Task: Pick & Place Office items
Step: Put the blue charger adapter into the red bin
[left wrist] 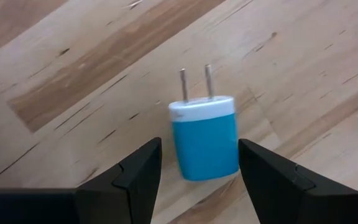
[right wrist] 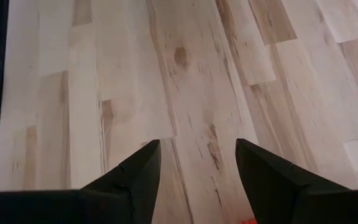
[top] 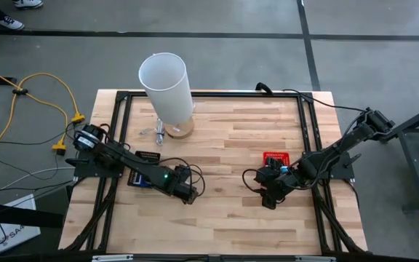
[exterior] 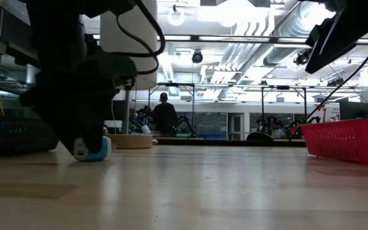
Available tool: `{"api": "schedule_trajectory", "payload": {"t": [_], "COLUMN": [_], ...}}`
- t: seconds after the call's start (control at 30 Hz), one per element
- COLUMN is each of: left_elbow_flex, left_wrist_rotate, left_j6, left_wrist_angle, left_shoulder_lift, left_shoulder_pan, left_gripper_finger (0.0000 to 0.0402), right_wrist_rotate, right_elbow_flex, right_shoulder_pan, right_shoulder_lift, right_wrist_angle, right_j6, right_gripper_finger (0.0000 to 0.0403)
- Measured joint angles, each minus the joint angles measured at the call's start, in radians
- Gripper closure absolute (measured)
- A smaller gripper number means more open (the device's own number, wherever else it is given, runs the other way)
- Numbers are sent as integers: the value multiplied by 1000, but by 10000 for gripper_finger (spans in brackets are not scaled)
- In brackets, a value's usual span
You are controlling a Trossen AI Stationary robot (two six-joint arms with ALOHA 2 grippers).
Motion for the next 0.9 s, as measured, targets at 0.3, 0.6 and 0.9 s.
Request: {"api": "schedule_trajectory", "payload": {"t": [0.3,0.6,0.9], "left_elbow_flex": [0,0,0], "left_wrist_rotate": [-1,-3,-19], "left_j6": [23,96,330], "left_wrist_angle": [-1,4,213], "left_shoulder_lift": [2,2,-61], "left_shoulder_pan": [0,0,-2], "left_gripper_finger": [250,271,269], "right_wrist_rotate": [0,0,0], "right_elbow_flex": [0,0,0], "right_shoulder_pan": [0,0,0], "right_shoulder_lift": [0,0,0], "right_wrist_angle": [2,2,24], "right_j6": [1,2,-4], "right_gripper_finger": [208,208,208]}}
